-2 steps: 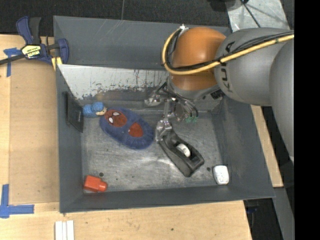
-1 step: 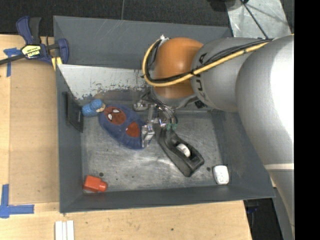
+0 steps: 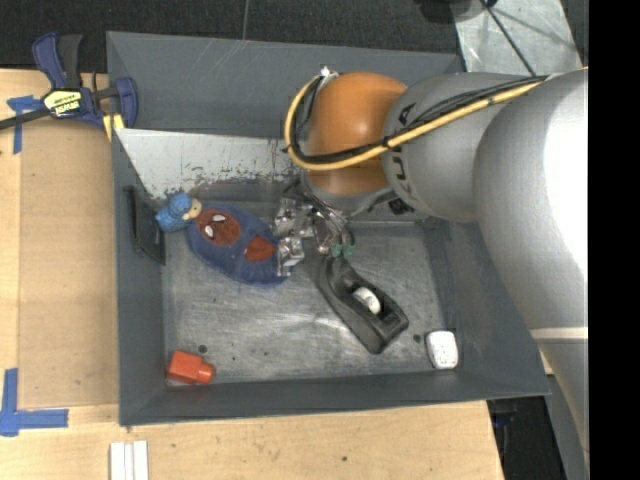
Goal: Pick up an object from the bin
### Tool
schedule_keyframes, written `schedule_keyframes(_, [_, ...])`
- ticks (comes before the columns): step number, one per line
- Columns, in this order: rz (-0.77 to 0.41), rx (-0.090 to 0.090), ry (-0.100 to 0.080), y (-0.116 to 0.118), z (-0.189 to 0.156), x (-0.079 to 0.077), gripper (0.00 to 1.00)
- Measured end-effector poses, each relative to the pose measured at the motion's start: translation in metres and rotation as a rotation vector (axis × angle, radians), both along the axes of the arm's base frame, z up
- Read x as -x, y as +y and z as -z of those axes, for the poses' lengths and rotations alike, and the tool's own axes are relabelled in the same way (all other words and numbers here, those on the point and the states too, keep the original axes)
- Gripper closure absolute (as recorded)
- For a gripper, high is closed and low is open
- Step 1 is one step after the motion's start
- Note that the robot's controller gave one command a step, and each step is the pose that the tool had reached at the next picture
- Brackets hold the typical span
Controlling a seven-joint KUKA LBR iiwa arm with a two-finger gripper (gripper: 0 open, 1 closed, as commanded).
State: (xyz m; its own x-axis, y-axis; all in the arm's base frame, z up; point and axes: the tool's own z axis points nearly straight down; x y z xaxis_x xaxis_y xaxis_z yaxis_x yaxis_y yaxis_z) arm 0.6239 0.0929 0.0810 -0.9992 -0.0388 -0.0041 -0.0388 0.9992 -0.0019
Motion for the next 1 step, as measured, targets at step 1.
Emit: schedule_keyframes(1, [0.006, -0.004, -0.008, 0.0067, -0.1472, 0.0211, 1.0])
